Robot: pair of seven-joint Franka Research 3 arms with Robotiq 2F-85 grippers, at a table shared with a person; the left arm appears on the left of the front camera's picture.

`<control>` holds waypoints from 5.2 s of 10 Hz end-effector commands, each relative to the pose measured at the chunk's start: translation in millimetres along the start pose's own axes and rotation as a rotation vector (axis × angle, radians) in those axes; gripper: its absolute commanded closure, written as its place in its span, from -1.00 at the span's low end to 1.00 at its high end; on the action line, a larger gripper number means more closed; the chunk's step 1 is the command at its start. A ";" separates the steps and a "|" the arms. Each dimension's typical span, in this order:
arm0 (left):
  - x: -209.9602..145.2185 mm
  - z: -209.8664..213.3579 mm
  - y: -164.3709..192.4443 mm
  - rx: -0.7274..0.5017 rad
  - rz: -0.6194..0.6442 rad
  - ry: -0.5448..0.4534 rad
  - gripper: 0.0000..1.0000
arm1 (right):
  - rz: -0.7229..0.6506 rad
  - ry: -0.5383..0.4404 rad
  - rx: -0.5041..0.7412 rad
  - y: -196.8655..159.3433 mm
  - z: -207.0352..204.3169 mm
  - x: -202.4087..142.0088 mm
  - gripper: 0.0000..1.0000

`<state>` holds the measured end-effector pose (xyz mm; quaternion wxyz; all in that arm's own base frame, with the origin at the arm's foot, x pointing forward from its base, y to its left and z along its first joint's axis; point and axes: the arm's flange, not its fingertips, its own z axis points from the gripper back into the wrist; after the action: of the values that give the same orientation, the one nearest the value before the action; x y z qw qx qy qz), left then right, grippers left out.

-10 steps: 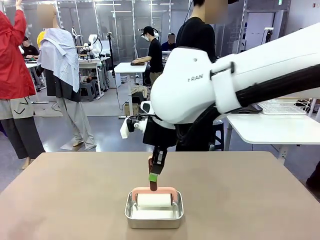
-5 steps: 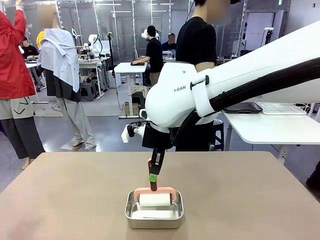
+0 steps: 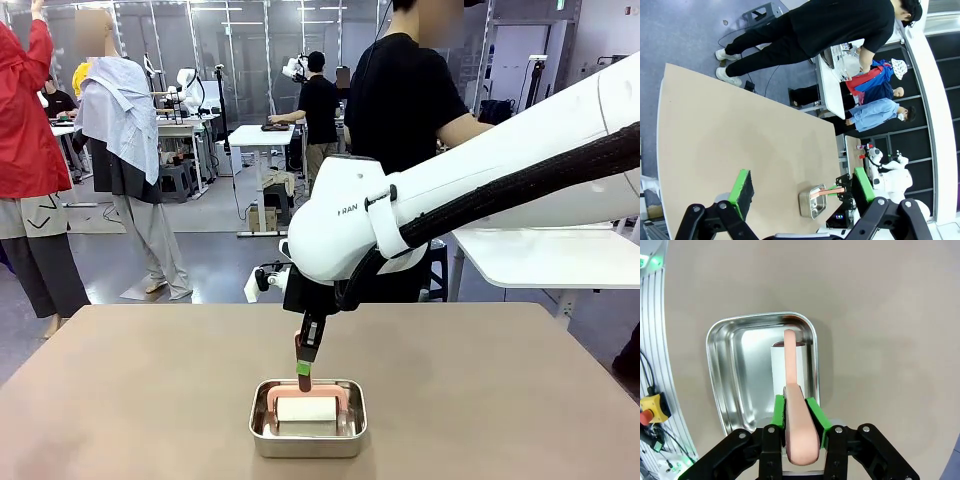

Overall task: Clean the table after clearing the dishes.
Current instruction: Place the Lint Roller back on top of the Airtight Container.

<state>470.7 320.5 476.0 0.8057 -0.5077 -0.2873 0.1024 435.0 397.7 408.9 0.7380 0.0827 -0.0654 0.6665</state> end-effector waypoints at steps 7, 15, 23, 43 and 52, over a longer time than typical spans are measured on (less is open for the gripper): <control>-0.6 2.4 -1.2 0.005 -0.007 0.000 -1.00 | -0.009 0.010 -0.045 3.7 4.2 1.2 -1.00; -0.6 2.4 -1.2 0.005 -0.007 0.000 -1.00 | 0.006 -0.014 -0.046 -3.0 21.2 -1.1 -1.00; -0.6 2.4 -1.2 0.005 -0.007 0.000 -1.00 | 0.006 -0.014 -0.046 -3.0 21.2 -1.1 -1.00; -0.6 2.4 -1.2 0.005 -0.007 0.000 -1.00 | -1.684 -1.156 0.795 -31.9 108.1 -660.3 -1.00; -0.6 2.4 -1.2 0.005 -0.007 0.000 -1.00 | -1.684 -1.156 0.795 -31.9 108.1 -660.3 -1.00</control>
<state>471.0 320.1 476.0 0.8057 -0.5079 -0.2872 0.1020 405.2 -272.4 377.2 0.7337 0.6316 -0.1013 -0.2291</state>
